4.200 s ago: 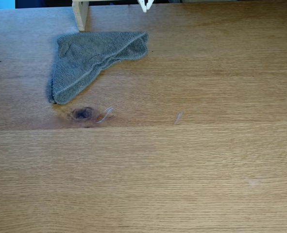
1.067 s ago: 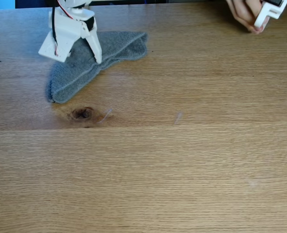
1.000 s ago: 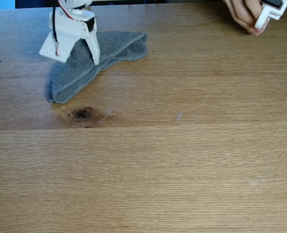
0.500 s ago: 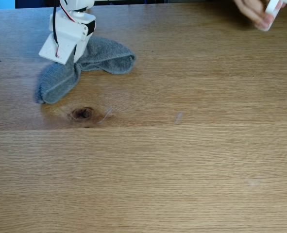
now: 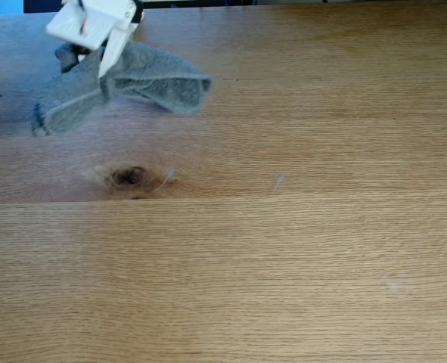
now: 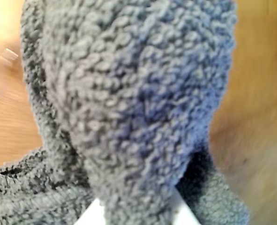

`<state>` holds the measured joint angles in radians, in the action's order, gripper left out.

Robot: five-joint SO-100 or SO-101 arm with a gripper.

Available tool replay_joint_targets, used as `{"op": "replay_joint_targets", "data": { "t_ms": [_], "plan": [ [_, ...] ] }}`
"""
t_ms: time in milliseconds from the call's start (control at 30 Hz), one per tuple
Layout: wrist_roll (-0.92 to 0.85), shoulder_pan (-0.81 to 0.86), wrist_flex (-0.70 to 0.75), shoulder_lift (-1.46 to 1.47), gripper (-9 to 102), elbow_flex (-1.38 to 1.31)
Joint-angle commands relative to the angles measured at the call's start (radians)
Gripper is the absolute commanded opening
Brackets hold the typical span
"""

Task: Clean the area in front of the robot

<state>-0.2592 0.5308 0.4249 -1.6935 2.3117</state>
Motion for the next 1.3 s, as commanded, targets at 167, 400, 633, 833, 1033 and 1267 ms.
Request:
{"op": "replay_joint_targets", "data": {
  "t_ms": [167,400,633,833,1033,1267],
  "plan": [
    [0.055,-0.245,0.138,-0.27,0,-0.051],
    [0.129,-0.56,0.199,-0.239,0,-0.051],
    [0.104,-0.696,-0.156,0.049,0,-0.069],
    [0.175,-0.77,-0.091,0.249,0,-0.244],
    [0.285,-0.785,0.026,0.451,0,-0.52],
    [0.264,-0.785,-0.103,0.744,0,-0.696]
  ]
}}
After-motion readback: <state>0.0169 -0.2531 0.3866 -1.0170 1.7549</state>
